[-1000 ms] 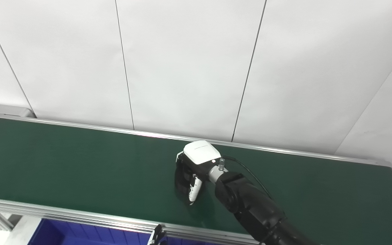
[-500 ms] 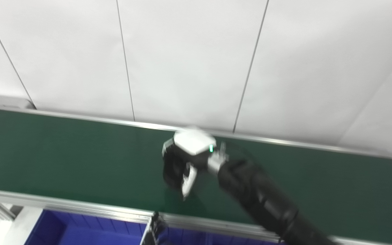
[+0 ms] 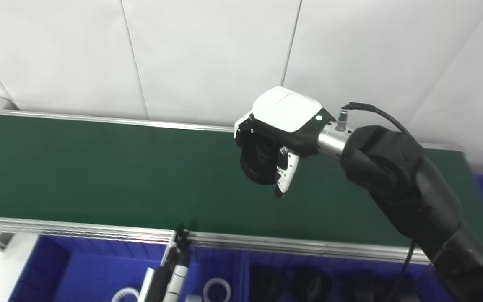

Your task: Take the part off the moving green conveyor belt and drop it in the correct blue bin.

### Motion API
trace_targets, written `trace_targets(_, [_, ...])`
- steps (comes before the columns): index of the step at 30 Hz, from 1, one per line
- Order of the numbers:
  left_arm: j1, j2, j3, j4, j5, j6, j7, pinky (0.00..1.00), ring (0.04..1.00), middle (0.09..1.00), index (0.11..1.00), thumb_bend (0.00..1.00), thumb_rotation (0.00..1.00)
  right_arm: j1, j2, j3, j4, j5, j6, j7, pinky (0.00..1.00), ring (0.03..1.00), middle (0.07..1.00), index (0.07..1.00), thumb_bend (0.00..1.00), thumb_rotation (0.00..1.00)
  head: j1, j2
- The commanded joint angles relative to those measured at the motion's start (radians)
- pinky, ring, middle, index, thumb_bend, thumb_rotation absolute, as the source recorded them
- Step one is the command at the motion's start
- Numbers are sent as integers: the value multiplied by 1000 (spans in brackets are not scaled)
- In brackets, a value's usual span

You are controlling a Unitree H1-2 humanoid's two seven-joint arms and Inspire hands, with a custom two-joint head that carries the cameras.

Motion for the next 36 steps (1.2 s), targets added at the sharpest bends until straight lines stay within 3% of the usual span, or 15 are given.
trace_targets(1, [-2,14,9,-57,-44,29,-28,1000,998,997,1000,454,862,22,-41,-41,-87,23,16,29,305,414,521,494,516,0,-64,17])
trace_targets(7, [-2,79,50,-128,6,104,-27,930,956,980,1000,469,921,203,-76,-166,-328,22,125,130,246,406,521,494,516,0,-183,33])
trace_targets(9, [-9,103,63,-129,-1,109,-38,937,957,985,1000,475,925,299,-64,-231,-383,-7,129,144,231,403,519,494,516,0,-214,39])
trace_targets(14, [-18,144,87,-162,6,154,-48,917,938,976,1000,523,941,573,34,-433,-395,6,-25,74,271,406,520,493,516,0,-275,54])
trace_targets(18, [-31,157,124,-191,-49,231,-57,916,930,961,1000,545,915,892,233,-610,-395,-10,-202,-77,255,398,520,494,514,0,-374,68])
trace_targets(21, [-48,169,143,-190,-56,264,-65,912,923,957,1000,543,913,1060,392,-696,-395,-68,-316,-211,247,396,518,494,514,0,-396,60])
trace_targets(24, [-63,185,149,-172,-53,266,-80,924,926,966,1000,592,921,1138,521,-725,-395,-177,-350,-303,228,399,518,492,515,0,-394,56])
trace_targets(27, [-72,188,155,-162,-60,273,-85,922,930,966,1000,596,918,1175,598,-715,-388,-277,-350,-392,228,395,522,492,514,0,-387,55])
trace_targets(31, [-78,182,161,-159,-63,282,-86,900,922,959,1000,605,893,1185,622,-686,-318,-359,-360,-502,231,394,525,492,513,0,-375,56])
trace_targets(36, [-75,177,164,-164,-61,286,-87,894,916,953,1000,610,886,1170,588,-632,-189,-434,-373,-677,207,396,521,491,514,0,-361,58])
